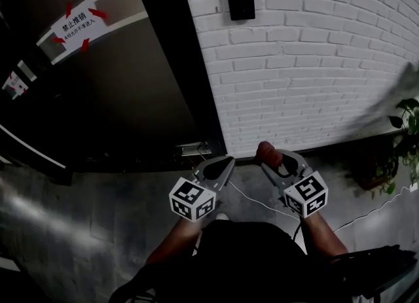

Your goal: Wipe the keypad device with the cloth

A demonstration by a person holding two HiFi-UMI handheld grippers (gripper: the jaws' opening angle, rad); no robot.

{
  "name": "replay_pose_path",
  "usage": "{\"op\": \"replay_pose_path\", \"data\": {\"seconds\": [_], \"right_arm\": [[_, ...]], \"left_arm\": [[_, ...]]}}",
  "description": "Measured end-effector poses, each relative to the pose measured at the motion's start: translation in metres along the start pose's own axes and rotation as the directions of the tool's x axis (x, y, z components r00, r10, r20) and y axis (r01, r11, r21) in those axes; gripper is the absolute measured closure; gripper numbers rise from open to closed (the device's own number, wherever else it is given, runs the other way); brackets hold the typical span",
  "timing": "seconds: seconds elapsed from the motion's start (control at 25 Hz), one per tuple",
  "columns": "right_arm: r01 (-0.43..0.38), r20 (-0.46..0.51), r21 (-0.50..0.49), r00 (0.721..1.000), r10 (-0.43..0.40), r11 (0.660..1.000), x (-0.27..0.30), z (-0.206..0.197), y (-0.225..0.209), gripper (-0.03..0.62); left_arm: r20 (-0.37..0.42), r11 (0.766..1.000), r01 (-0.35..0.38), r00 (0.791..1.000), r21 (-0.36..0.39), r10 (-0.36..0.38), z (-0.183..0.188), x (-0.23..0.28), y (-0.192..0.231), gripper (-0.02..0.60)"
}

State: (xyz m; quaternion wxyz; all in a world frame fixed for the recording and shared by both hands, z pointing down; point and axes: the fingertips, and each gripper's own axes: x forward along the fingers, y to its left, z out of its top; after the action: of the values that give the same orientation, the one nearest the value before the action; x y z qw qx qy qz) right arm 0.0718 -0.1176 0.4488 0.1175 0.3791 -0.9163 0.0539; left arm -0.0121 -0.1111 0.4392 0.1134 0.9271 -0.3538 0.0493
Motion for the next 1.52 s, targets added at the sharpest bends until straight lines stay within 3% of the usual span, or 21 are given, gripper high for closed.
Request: {"op": "replay_pose_path", "data": {"seconds": [0.24,0.48,0.76,1.04,1.24,1.52], "right_arm": [[0.101,0.029,0.022,0.994,-0.102,0.995,0.048,0.025,-0.015,0.434],[0.203,0.036,0.054,0.978,-0.205,0.978,0.073,0.03,-0.024,0.434],[0.248,0.104,-0.043,0.964,-0.243,0.968,0.086,0.077,-0.045,0.434],[0.242,0.198,-0.194,0.959,-0.204,0.951,0.092,0.17,-0.088,0.434],[0.272,0.301,-0.33,0.938,-0.172,0.904,0.096,0.25,-0.117,0.434],[0.334,0.42,-0.445,0.897,-0.136,0.831,0.103,0.346,-0.137,0.434]], "left_arm": [[-0.007,0.997,0.078,0.997,0.027,-0.078,0.02,0.009,0.052,0.565],[-0.037,0.983,0.175,0.984,0.052,-0.173,0.025,0.016,0.076,0.565],[-0.047,0.971,0.235,0.971,0.044,-0.233,0.02,0.024,0.076,0.565],[-0.011,0.978,0.209,0.978,0.01,-0.209,0.03,0.029,0.072,0.565],[0.015,0.985,0.17,0.985,0.035,-0.171,0.038,0.044,0.071,0.565],[0.014,0.994,0.104,0.994,-0.019,-0.104,0.033,0.046,0.069,0.565]]}}
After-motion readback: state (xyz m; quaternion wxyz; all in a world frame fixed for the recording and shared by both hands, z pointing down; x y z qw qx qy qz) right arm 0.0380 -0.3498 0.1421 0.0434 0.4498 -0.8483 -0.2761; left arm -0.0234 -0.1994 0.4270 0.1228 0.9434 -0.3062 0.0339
